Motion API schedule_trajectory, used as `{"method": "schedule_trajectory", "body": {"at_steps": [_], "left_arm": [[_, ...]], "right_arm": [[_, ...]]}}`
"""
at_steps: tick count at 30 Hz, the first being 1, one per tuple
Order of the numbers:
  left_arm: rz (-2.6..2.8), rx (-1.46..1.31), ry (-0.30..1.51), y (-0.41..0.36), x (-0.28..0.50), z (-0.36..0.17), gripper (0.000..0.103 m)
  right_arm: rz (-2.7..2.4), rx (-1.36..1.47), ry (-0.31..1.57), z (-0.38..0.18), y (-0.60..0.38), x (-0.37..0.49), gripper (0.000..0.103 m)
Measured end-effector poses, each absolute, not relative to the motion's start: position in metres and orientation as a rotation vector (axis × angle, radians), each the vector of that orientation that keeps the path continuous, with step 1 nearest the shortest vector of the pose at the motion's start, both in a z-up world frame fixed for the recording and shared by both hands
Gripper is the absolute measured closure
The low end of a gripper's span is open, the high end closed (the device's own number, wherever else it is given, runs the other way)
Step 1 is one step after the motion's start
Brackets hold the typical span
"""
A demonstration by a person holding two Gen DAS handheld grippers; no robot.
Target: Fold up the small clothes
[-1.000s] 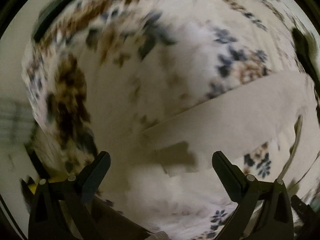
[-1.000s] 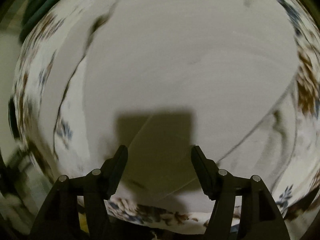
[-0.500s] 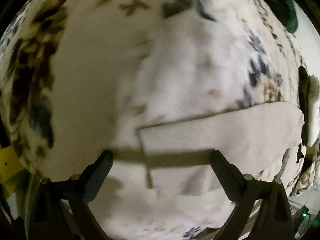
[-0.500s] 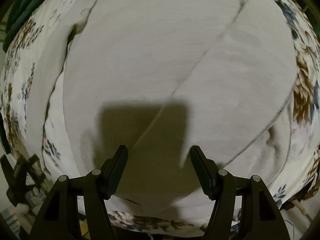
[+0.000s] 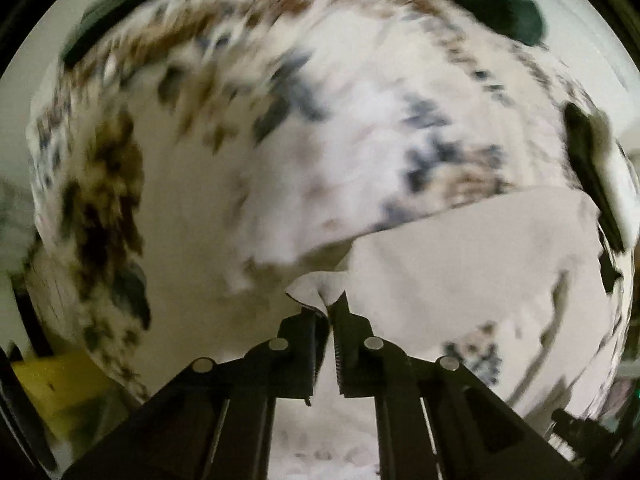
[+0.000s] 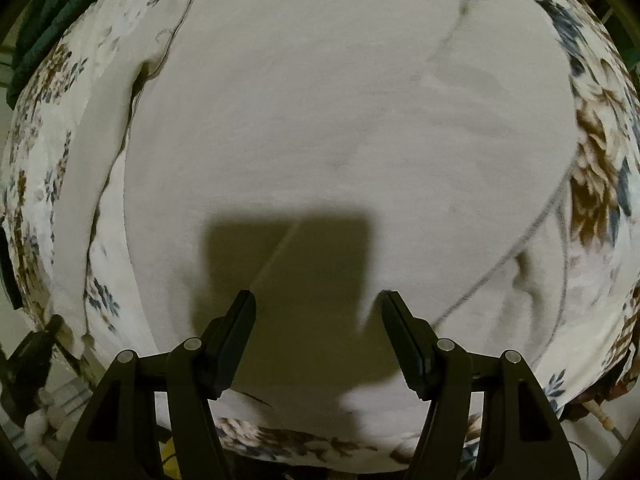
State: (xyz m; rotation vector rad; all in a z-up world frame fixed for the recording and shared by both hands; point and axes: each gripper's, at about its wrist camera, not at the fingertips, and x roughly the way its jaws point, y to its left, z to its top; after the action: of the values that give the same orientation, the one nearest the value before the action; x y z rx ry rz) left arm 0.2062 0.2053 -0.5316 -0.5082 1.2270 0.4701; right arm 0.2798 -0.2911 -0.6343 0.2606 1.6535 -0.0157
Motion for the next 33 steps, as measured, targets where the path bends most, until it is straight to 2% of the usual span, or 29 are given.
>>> {"method": "schedule_trajectory", "body": {"at_steps": [5,10,15,18,22,27,28,30,31,32,33], "left_arm": [[0.322,-0.289,1.137,0.137,0.212,-0.476,0.098],[0.015,-0.095,1.127,0.012,0.21,-0.448,0.098],[-0.29,0.116,1.149,-0.128,0.186,-0.465,0.098],[-0.391,0.211,1.167,-0.182,0.165,-0.482,0.098],[-0.425,0.239,1.233,-0.211,0.153,-0.508,0.098],[-0.354,0.205,1.302,-0.201,0.148,-0.528,0.092],[-0.332,0.195,1.319,-0.195,0.15,-0.531,0.088],[-0.3,0.17,1.344,-0.183,0.149,-0.535,0.061],[-0.279,0.147,1.351,-0.172,0.15,-0.535,0.053],[-0.257,0.125,1.358,-0.161,0.15,-0.534,0.035],[-0.234,0.098,1.369,-0.148,0.15,-0.533,0.026]], "right_arm": [[-0.015,0.283,1.625,-0.615,-0.338,0.258,0.035],[-0.071,0.319,1.605,-0.601,-0.386,0.225,0.035],[-0.182,0.361,1.603,-0.599,-0.44,0.185,0.035],[-0.245,0.39,1.607,-0.605,-0.473,0.16,0.035],[-0.292,0.413,1.612,-0.612,-0.502,0.141,0.035],[-0.268,0.474,1.613,-0.615,-0.535,0.133,0.035],[-0.257,0.487,1.612,-0.615,-0.539,0.132,0.035],[-0.224,0.52,1.607,-0.615,-0.547,0.13,0.035],[-0.21,0.533,1.607,-0.617,-0.54,0.134,0.035],[-0.189,0.552,1.606,-0.616,-0.542,0.134,0.035],[-0.174,0.566,1.605,-0.622,-0.531,0.129,0.035]]}}
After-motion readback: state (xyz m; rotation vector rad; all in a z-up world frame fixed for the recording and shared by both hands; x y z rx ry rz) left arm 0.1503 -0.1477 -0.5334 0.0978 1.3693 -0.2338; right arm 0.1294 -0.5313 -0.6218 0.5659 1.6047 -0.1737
